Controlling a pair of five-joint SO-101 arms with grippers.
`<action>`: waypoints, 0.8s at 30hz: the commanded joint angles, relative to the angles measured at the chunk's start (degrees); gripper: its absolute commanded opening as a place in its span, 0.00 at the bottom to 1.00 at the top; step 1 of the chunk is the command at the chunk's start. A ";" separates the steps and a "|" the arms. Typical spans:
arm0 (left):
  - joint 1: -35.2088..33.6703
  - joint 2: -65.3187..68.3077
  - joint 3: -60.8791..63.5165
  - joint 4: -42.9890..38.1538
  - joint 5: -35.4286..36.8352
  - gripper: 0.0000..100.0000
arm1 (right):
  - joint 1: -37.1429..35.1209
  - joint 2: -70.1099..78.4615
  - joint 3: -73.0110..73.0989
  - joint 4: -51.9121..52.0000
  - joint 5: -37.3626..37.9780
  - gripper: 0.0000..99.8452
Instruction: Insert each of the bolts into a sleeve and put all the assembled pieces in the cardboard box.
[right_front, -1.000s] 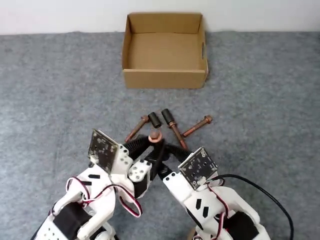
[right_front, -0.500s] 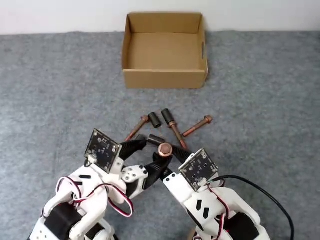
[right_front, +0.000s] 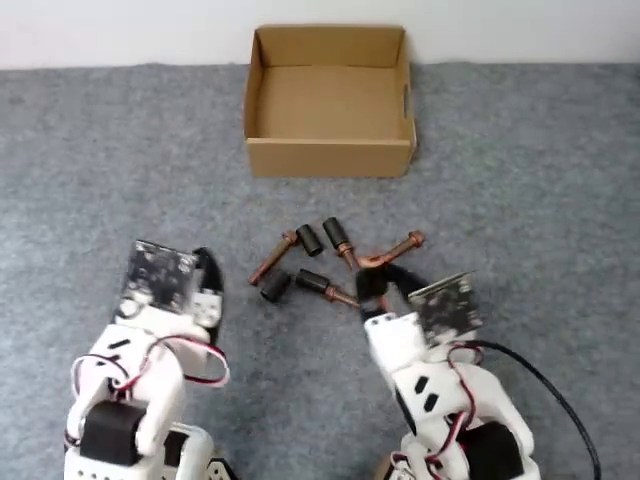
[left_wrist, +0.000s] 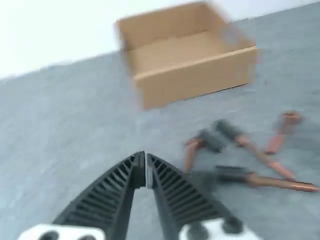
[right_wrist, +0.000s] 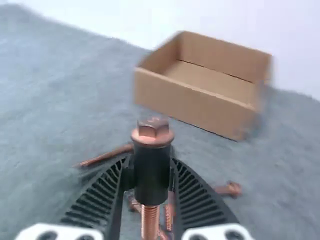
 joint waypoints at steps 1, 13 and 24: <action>-8.00 -0.35 2.33 -1.67 -0.70 0.00 | 5.41 1.89 -4.31 -0.66 -1.58 0.01; -12.84 -0.35 14.73 -6.42 -1.93 0.00 | 6.37 41.89 -32.26 -0.22 -9.32 0.01; -12.66 -0.35 27.65 -15.21 -6.77 0.00 | 6.37 77.85 -61.27 -17.71 -12.66 0.01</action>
